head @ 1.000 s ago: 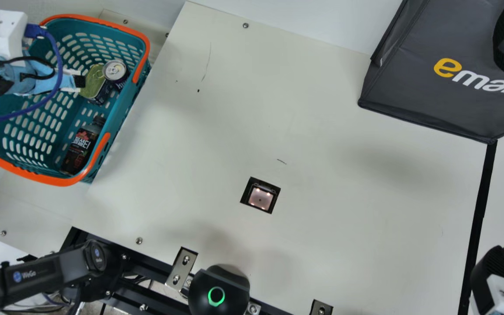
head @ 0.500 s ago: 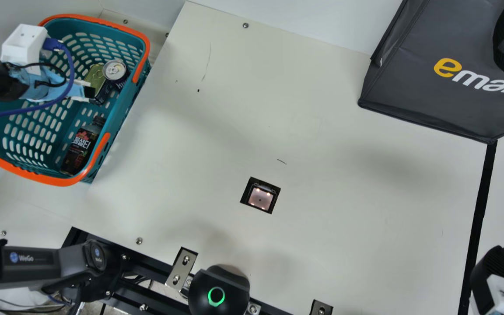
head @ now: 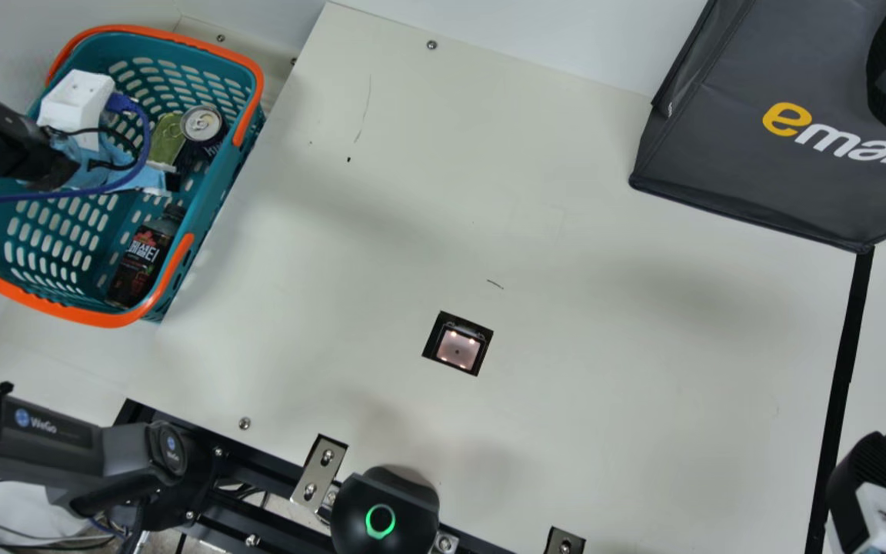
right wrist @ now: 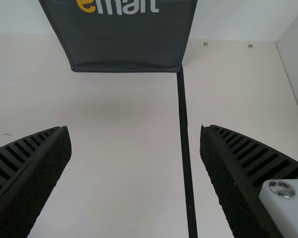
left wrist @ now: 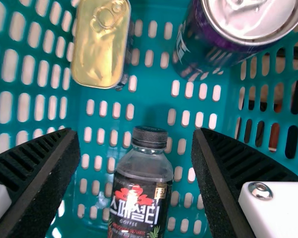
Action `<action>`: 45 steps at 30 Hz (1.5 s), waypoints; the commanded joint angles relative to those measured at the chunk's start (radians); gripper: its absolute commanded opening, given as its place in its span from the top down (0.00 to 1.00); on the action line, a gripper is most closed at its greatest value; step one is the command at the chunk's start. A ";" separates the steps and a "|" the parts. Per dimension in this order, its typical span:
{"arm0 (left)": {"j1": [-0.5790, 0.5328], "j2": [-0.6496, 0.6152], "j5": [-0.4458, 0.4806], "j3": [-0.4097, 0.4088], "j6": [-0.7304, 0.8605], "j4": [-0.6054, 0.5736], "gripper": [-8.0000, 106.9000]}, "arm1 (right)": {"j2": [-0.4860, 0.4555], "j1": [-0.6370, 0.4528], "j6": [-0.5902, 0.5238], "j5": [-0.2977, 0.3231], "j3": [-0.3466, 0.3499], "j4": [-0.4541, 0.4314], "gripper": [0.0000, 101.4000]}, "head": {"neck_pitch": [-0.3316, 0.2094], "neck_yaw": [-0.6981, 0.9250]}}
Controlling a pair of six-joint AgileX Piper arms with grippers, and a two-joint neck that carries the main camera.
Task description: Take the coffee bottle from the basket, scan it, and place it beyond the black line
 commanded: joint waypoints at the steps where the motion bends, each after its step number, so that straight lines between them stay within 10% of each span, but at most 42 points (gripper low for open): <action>1: -0.003 0.011 -0.012 0.005 0.008 -0.005 0.15 | 0.000 0.000 0.000 0.000 0.000 0.000 0.10 | -0.026 0.002; 45: -0.044 0.274 -0.251 0.056 0.154 -0.128 0.15 | 0.000 0.000 0.000 0.000 0.000 0.000 0.10 | -0.026 0.002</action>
